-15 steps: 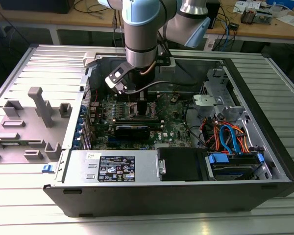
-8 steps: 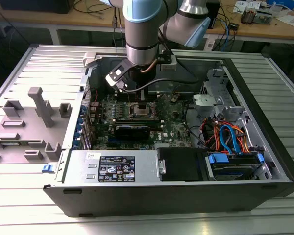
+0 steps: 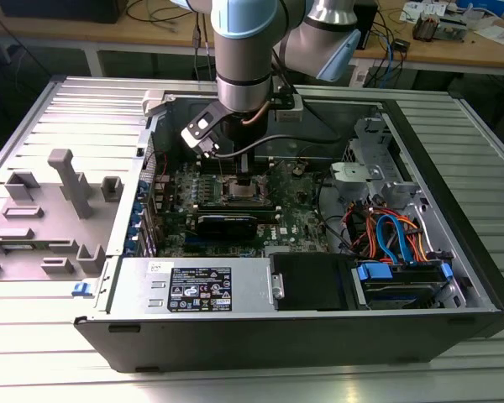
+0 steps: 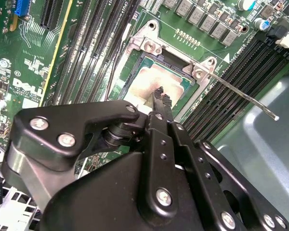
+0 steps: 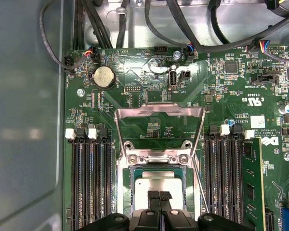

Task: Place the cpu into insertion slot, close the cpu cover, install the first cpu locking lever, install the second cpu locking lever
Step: 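Close the cpu cover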

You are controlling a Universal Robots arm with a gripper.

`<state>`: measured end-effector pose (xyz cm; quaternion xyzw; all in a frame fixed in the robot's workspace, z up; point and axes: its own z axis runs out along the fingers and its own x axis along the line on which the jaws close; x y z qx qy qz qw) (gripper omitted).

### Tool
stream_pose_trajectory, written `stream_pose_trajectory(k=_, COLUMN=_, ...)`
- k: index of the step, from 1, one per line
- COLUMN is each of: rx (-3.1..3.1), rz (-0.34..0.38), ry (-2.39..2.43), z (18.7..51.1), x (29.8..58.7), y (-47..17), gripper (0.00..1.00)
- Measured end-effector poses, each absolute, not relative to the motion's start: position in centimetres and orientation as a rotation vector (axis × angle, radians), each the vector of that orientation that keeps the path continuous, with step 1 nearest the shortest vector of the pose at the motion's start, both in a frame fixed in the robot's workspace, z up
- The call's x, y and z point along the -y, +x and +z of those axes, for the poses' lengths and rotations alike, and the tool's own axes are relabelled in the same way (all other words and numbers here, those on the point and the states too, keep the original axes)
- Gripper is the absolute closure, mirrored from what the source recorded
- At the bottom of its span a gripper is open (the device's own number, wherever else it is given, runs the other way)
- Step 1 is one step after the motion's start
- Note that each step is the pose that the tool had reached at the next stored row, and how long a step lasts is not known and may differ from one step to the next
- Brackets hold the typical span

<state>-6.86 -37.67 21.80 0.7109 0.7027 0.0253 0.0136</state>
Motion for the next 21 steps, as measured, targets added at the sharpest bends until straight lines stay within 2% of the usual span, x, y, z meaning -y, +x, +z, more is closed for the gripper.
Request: stream_pose_trajectory(k=21, rx=-2.189, rz=0.079, ry=2.214, z=23.0, x=37.7, y=-6.8, gripper=0.89)
